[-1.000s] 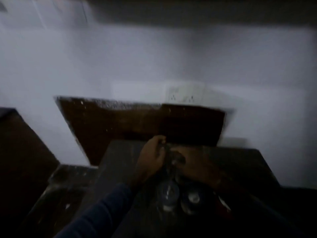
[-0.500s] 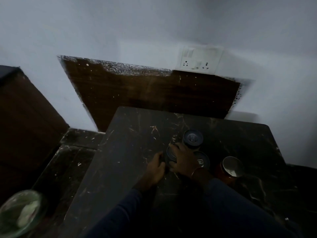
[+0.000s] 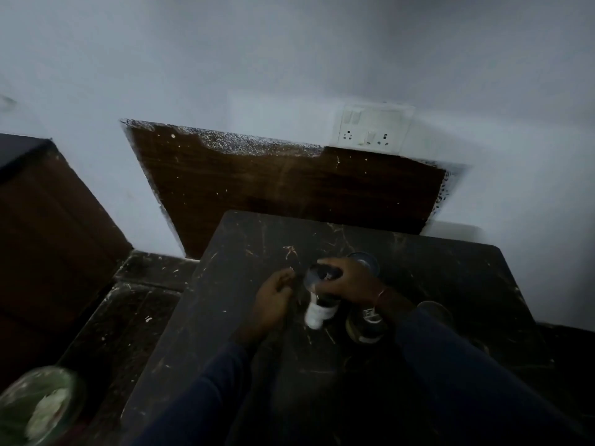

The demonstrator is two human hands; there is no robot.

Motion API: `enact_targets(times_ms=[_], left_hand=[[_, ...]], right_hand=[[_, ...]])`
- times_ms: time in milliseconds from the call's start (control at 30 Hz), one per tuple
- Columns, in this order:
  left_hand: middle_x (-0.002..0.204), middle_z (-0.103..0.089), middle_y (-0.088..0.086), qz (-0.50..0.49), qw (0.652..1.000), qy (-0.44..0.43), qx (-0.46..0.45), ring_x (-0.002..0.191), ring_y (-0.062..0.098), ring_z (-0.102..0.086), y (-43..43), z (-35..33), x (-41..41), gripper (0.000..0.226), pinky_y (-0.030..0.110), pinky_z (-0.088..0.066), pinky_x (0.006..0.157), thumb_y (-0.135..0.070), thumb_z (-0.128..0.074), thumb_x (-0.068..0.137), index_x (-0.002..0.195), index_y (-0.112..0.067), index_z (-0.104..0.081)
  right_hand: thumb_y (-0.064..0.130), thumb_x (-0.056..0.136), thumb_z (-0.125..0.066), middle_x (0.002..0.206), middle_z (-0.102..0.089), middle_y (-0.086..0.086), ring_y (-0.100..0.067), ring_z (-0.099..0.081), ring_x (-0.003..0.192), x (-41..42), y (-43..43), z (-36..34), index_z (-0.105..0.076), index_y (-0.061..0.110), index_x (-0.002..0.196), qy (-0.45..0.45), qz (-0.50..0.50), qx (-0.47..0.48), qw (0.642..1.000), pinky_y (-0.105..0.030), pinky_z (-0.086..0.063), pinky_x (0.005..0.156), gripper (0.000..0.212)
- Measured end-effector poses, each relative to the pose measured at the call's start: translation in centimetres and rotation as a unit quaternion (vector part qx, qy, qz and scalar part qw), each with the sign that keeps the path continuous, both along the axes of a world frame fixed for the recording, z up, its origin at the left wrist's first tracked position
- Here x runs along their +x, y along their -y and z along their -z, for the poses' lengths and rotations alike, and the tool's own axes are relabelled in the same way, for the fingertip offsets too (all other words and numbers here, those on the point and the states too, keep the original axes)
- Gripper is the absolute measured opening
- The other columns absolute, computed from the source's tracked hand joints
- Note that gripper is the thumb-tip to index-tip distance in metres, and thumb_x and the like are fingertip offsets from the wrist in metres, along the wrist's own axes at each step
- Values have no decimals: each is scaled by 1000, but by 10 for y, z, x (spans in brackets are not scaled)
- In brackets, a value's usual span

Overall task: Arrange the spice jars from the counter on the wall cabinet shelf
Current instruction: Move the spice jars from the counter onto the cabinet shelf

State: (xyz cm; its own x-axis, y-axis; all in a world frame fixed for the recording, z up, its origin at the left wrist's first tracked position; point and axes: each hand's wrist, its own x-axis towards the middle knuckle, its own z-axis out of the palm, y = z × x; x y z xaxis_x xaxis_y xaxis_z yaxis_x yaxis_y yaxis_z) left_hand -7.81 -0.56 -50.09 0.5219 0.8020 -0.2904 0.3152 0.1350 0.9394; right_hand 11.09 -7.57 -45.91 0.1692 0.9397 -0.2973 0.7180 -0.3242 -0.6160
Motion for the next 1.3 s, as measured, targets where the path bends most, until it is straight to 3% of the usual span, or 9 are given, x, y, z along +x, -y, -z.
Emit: enact_targets(times_ms=[200,300,400,533,667,800,1000,1167,1300], left_hand=[[120,-64,13,-41,986,146,-69,107,24,-63,-22,-56,-1,29,40,-49,94,-19,-38,99,117,-14,-59],[121,-63,18,34,982,172,-65,113,38,-59,-18,-73,7,38,49,-49,96,-30,-48,94,124,-8,-58],[109,-68,10,58,968,236,-61,98,27,-66,-15,-93,11,39,37,-56,82,-21,-56,86,122,-8,-56],[121,-64,13,33,970,239,14,113,32,-61,-19,-117,22,61,50,-48,98,-40,-68,75,127,-12,-53],[121,-62,17,-9,957,286,48,109,32,-61,-25,-148,40,60,45,-52,90,-42,-67,70,121,-13,-55],[128,-60,12,-9,940,332,77,111,29,-62,-31,-174,57,63,37,-56,80,-36,-61,80,137,-14,-43],[131,-55,12,15,935,327,134,111,27,-61,-41,-207,78,65,31,-56,78,-38,-58,83,142,-23,-36],[137,-50,-4,67,924,299,228,118,13,-57,-52,-261,99,66,35,-50,98,-53,-54,82,141,-44,-25],[127,-40,-8,39,874,273,401,108,-13,-47,-68,-350,122,57,4,-41,86,-48,-52,81,133,-30,-39]], right_hand=[[40,81,-72,97,-72,7,-2,-68,84,4,-14,-81,-68,32,96,-98,39,122,987,-25,-56,77,17],[46,81,-71,95,-73,6,-6,-69,87,-2,-20,-114,-71,24,106,-91,51,183,978,-27,-57,79,34],[54,81,-66,86,-73,6,-7,-70,80,-4,-29,-137,-75,22,98,-81,74,214,971,-27,-57,75,37],[72,78,-55,77,-72,0,-15,-69,72,0,-42,-164,-73,19,76,-71,105,259,958,-33,-54,72,56],[68,82,-54,87,-69,5,-10,-66,81,-2,-48,-191,-67,19,88,-116,125,320,932,-29,-52,76,50],[43,93,-53,110,-58,12,-7,-60,102,-2,-51,-202,-47,29,131,-235,141,340,900,-33,-49,96,41],[43,95,-49,124,-54,8,-13,-57,113,14,-51,-227,-32,36,140,-244,116,356,895,-42,-45,105,48],[37,96,-51,131,-53,4,-11,-61,109,39,-50,-287,-30,33,144,-235,87,397,883,-35,-53,92,52],[32,92,-58,112,-65,7,-8,-69,95,62,-48,-367,-43,31,135,-197,72,496,842,-29,-58,77,45]])
